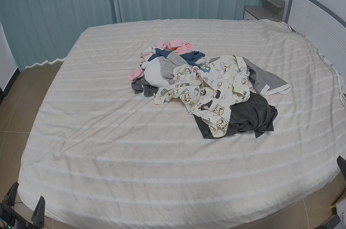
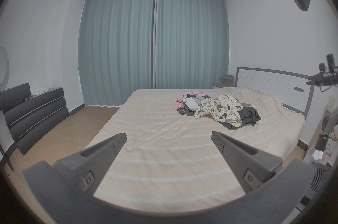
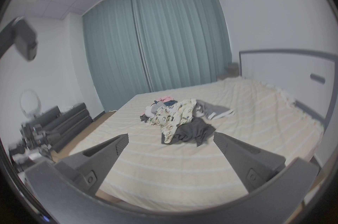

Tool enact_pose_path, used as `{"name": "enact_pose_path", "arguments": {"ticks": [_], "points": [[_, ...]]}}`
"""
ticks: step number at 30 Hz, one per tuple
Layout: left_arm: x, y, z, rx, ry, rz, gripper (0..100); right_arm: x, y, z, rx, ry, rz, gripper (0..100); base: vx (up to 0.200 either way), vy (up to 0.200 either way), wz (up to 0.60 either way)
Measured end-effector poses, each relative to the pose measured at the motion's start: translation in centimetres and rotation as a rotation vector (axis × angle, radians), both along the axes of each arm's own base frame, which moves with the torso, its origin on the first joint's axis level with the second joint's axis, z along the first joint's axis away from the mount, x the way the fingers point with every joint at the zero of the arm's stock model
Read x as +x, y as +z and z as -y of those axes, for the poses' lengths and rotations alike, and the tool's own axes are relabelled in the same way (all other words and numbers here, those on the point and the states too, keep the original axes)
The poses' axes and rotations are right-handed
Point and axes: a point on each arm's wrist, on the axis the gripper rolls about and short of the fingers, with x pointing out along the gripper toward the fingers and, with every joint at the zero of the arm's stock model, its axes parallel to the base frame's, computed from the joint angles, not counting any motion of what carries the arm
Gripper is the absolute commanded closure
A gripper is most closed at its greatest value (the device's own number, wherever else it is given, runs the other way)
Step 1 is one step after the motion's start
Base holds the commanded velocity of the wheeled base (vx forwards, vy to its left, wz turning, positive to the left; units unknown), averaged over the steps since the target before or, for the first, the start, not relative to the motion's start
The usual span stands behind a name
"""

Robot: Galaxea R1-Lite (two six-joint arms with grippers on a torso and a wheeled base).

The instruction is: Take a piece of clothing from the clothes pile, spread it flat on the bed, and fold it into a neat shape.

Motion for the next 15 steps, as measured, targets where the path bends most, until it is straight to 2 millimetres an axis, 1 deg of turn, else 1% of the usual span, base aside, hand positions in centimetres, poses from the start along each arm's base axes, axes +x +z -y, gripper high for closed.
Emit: {"name": "enact_pose_path", "arguments": {"ticks": [1, 4, 7, 11, 15], "points": [[0.0, 0.0, 0.0, 0.000, 0.000, 0.000, 0, 0.6, 0.3, 0.0, 0.018, 0.007, -0.021, 0, 0.000, 0.000, 0.00], [0.0, 0.0, 0.0, 0.000, 0.000, 0.000, 0, 3.2, 1.3, -0.2, 0.097, 0.036, -0.110, 0, 0.000, 0.000, 0.00], [0.0, 0.0, 0.0, 0.000, 0.000, 0.000, 0, 6.3, 1.9, -0.6, 0.170, 0.069, -0.199, 0, 0.000, 0.000, 0.00], [0.0, 0.0, 0.0, 0.000, 0.000, 0.000, 0, 10.3, 1.8, -1.6, 0.222, 0.098, -0.289, 0, 0.000, 0.000, 0.00], [0.0, 0.0, 0.0, 0.000, 0.000, 0.000, 0, 14.6, 1.1, -3.0, 0.259, 0.113, -0.353, 0, 0.000, 0.000, 0.00]]}}
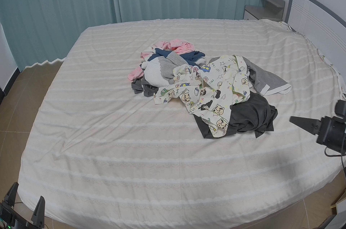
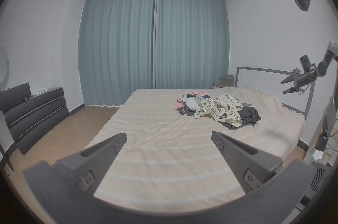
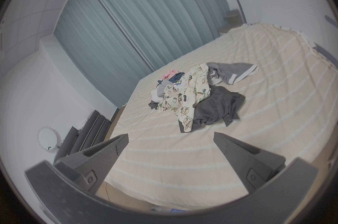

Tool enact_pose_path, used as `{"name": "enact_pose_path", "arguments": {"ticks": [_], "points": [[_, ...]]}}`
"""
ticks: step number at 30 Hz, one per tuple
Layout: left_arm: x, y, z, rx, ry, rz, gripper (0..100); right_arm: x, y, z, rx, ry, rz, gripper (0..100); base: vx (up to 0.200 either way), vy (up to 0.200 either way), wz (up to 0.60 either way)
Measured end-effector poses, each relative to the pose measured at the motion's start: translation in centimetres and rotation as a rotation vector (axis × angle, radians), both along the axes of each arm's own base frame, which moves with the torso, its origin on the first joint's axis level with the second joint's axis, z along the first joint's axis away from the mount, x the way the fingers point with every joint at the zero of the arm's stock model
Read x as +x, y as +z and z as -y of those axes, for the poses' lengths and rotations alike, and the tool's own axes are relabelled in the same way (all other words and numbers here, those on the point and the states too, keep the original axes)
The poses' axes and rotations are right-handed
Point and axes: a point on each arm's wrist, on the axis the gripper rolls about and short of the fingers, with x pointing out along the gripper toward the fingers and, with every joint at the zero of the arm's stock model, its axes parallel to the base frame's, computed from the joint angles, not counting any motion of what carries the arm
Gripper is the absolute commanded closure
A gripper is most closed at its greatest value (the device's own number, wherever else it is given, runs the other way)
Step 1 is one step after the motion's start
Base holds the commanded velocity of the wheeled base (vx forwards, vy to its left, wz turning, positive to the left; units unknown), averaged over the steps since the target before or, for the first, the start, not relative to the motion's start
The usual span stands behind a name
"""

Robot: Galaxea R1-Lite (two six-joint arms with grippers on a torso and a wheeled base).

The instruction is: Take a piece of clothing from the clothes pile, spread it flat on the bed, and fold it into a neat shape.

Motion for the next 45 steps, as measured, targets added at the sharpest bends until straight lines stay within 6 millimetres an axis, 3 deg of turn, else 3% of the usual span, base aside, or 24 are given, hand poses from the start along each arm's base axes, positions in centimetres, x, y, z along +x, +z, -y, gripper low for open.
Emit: {"name": "enact_pose_path", "arguments": {"ticks": [7, 18, 22, 33, 45], "points": [[0.0, 0.0, 0.0, 0.000, 0.000, 0.000, 0, 7.2, -2.6, -3.0, 0.039, -0.023, -0.063, 0, 0.000, 0.000, 0.00], [0.0, 0.0, 0.0, 0.000, 0.000, 0.000, 0, 19.1, -8.6, -9.2, 0.090, -0.085, -0.057, 0, 0.000, 0.000, 0.00], [0.0, 0.0, 0.0, 0.000, 0.000, 0.000, 0, 22.1, -10.8, -10.9, 0.107, -0.107, -0.034, 0, 0.000, 0.000, 0.00], [0.0, 0.0, 0.0, 0.001, 0.001, 0.000, 0, 25.8, -14.7, -10.9, 0.075, -0.176, -0.037, 0, 0.000, 0.000, 0.00], [0.0, 0.0, 0.0, 0.000, 0.002, 0.000, 0, 28.5, -16.2, -12.0, 0.044, -0.172, 0.006, 0, 0.000, 0.000, 0.00]]}}
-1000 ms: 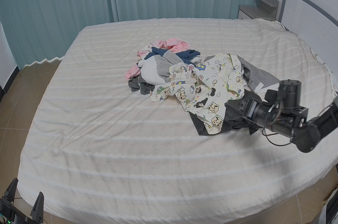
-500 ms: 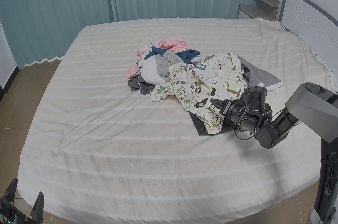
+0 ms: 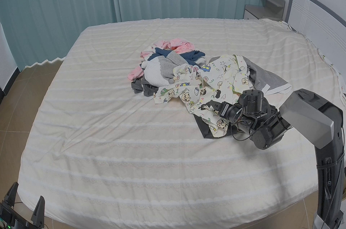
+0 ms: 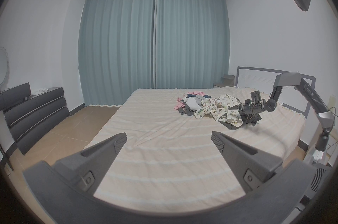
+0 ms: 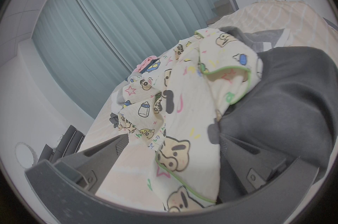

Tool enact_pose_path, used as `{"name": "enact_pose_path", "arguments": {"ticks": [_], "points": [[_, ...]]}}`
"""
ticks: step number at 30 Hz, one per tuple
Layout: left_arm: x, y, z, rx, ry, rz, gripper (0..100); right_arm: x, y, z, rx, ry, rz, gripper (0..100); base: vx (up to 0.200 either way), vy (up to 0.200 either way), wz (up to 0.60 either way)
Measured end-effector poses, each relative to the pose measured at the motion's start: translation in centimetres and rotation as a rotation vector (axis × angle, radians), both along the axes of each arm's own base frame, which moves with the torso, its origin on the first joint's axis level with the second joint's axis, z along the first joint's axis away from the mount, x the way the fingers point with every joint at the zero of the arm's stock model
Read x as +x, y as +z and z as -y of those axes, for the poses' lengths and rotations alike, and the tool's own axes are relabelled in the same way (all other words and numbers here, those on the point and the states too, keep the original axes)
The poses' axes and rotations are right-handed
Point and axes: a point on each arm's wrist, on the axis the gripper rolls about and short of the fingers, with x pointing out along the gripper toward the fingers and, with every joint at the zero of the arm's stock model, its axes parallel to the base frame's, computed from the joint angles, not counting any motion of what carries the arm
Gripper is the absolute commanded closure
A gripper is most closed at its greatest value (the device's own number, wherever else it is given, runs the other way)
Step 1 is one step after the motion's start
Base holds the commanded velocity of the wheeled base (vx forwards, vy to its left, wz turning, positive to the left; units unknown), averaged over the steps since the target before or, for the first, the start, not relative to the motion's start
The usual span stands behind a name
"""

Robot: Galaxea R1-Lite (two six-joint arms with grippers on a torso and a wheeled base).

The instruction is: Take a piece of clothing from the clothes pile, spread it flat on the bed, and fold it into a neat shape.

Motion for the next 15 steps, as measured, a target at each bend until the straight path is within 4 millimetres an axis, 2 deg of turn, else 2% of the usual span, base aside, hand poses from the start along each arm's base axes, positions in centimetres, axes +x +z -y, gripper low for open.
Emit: {"name": "enact_pose_path", "arguments": {"ticks": [10, 11, 15], "points": [[0.0, 0.0, 0.0, 0.000, 0.000, 0.000, 0, 2.1, -1.4, -2.2, -0.037, 0.011, -0.028, 0, 0.000, 0.000, 0.00], [0.0, 0.0, 0.0, 0.000, 0.000, 0.000, 0, 2.2, -1.6, -2.2, -0.043, 0.010, -0.039, 100, 0.000, 0.000, 0.00], [0.0, 0.0, 0.0, 0.000, 0.000, 0.000, 0, 2.4, -2.0, -2.5, -0.051, 0.007, -0.054, 100, 0.000, 0.000, 0.00]]}}
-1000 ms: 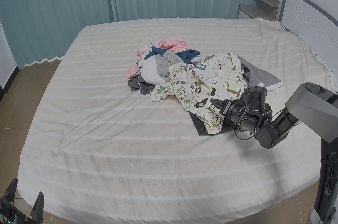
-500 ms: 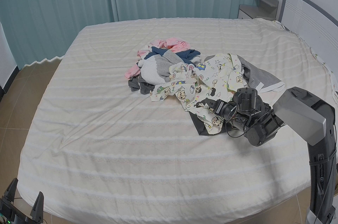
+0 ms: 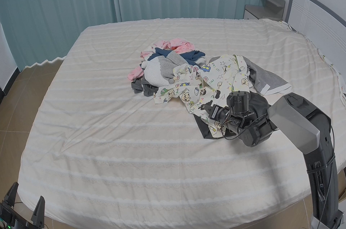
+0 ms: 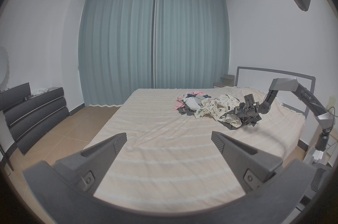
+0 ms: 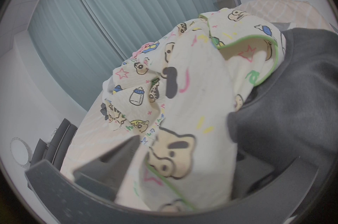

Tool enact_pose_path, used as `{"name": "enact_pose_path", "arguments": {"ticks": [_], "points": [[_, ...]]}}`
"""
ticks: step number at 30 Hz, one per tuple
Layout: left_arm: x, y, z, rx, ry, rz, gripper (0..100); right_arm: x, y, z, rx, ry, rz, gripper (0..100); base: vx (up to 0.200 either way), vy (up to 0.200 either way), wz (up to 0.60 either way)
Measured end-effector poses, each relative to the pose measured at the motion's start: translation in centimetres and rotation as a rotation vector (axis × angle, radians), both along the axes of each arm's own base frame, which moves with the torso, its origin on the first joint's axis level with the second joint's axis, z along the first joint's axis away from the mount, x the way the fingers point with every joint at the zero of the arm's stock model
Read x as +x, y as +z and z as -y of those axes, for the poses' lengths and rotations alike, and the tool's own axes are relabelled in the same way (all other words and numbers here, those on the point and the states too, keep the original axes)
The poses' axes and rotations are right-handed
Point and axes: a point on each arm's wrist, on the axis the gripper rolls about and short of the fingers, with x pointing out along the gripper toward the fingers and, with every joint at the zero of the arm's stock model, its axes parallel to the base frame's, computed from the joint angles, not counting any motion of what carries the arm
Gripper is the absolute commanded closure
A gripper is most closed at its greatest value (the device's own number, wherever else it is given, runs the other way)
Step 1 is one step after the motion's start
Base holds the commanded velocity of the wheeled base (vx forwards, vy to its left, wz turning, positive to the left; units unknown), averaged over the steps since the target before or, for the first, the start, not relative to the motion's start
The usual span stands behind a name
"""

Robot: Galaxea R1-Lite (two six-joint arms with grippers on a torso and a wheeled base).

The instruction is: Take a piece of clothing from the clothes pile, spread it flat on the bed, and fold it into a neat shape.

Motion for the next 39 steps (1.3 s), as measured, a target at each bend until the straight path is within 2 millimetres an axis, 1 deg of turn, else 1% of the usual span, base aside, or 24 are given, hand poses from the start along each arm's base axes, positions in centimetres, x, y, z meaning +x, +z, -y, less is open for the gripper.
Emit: {"name": "enact_pose_path", "arguments": {"ticks": [5, 8, 13, 17, 22, 25, 31, 39], "points": [[0.0, 0.0, 0.0, 0.000, 0.000, 0.000, 0, -0.3, -0.5, 0.2, -0.014, -0.025, -0.015, 100, 0.000, 0.000, 0.00], [0.0, 0.0, 0.0, 0.000, 0.000, 0.000, 0, -0.7, -0.5, 0.3, -0.017, -0.028, -0.027, 100, 0.000, 0.000, 0.00], [0.0, 0.0, 0.0, 0.000, 0.000, 0.000, 0, -2.6, 0.6, 1.0, -0.016, -0.016, -0.048, 100, 0.000, 0.000, 0.00], [0.0, 0.0, 0.0, 0.000, 0.000, 0.000, 0, -4.6, 2.5, 1.4, -0.003, 0.003, -0.029, 100, 0.000, 0.000, 0.00], [0.0, 0.0, 0.0, 0.000, 0.000, 0.000, 0, -7.9, 5.1, 2.1, 0.016, 0.031, -0.001, 100, 0.000, 0.000, 0.00], [0.0, 0.0, 0.0, 0.000, 0.000, 0.000, 0, -10.3, 6.6, 2.6, 0.030, 0.054, 0.018, 100, 0.000, 0.000, 0.00], [0.0, 0.0, 0.0, 0.003, -0.001, 0.000, 0, -16.1, 10.1, 3.7, 0.068, 0.116, 0.079, 100, 0.000, 0.000, 0.00], [0.0, 0.0, 0.0, 0.010, -0.002, 0.000, 0, -23.2, 15.9, 5.1, 0.141, 0.225, 0.217, 100, 0.000, 0.000, 0.00]]}}
